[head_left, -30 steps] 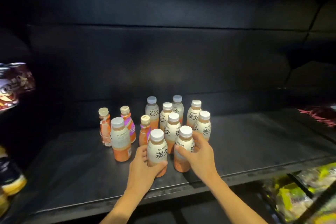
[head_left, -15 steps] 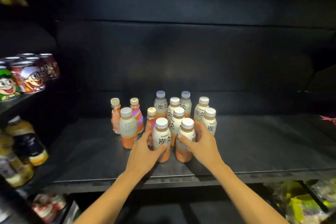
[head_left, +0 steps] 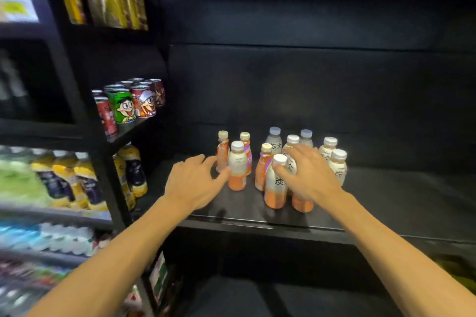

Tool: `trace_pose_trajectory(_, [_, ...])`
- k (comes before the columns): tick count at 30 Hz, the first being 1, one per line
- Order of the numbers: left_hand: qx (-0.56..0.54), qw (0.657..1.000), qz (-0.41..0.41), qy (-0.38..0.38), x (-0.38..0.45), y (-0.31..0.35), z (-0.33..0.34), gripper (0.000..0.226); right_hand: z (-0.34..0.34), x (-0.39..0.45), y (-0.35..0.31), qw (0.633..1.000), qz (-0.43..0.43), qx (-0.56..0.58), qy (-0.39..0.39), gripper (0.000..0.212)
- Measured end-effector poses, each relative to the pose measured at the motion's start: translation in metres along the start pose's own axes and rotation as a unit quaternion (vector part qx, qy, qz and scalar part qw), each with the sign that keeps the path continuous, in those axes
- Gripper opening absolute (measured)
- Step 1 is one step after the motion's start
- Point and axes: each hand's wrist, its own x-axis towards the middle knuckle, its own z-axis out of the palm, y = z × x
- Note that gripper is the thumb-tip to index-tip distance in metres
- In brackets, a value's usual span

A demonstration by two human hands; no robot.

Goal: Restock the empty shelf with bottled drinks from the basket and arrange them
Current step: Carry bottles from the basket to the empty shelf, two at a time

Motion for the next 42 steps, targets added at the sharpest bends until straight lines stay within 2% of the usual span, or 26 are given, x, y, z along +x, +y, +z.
trace_pose_trajectory(2, [0.011, 1.0, -0.023, -0.011, -0.023, -0.028, -0.017, 0.082, 0.003, -0.008, -0.042, 1.0, -0.028, 0.006, -0.004, 0.069])
trace_pose_trajectory(5, [0.013, 0.998, -0.053, -0.018, -0.062, -0.074, -0.044, 0.074, 0.01, -0.021, -0.108, 0.997, -0.073, 0.018, -0.011, 0.056])
trace_pose_trajectory(11, [0.049, 0.991, -0.125, -0.011, -0.146, -0.164, -0.099, 0.083, 0.027, -0.047, -0.232, 0.984, -0.156, 0.04, -0.073, 0.066])
trace_pose_trajectory(18, [0.089, 0.965, -0.245, -0.02, -0.238, -0.256, -0.14, 0.067, 0.052, -0.07, -0.353, 0.951, -0.285, 0.061, -0.102, 0.063])
trace_pose_trajectory(22, [0.1, 0.945, -0.31, -0.025, -0.279, -0.299, -0.155, 0.079, 0.075, -0.079, -0.414, 0.92, -0.366, 0.057, -0.126, 0.061])
trace_pose_trajectory(24, [0.112, 0.934, -0.339, -0.022, -0.296, -0.318, -0.159, 0.076, 0.09, -0.079, -0.442, 0.907, -0.393, 0.065, -0.138, 0.063])
trace_pose_trajectory(33, [0.163, 0.873, -0.459, -0.015, -0.333, -0.393, -0.174, 0.068, 0.165, -0.064, -0.552, 0.847, -0.487, 0.088, -0.195, 0.068])
trace_pose_trajectory(37, [0.179, 0.846, -0.502, -0.018, -0.336, -0.426, -0.176, 0.068, 0.201, -0.052, -0.594, 0.816, -0.52, 0.111, -0.225, 0.077])
trace_pose_trajectory(42, [0.196, 0.82, -0.537, -0.022, -0.336, -0.46, -0.177, 0.068, 0.234, -0.037, -0.638, 0.793, -0.556, 0.101, -0.228, 0.072])
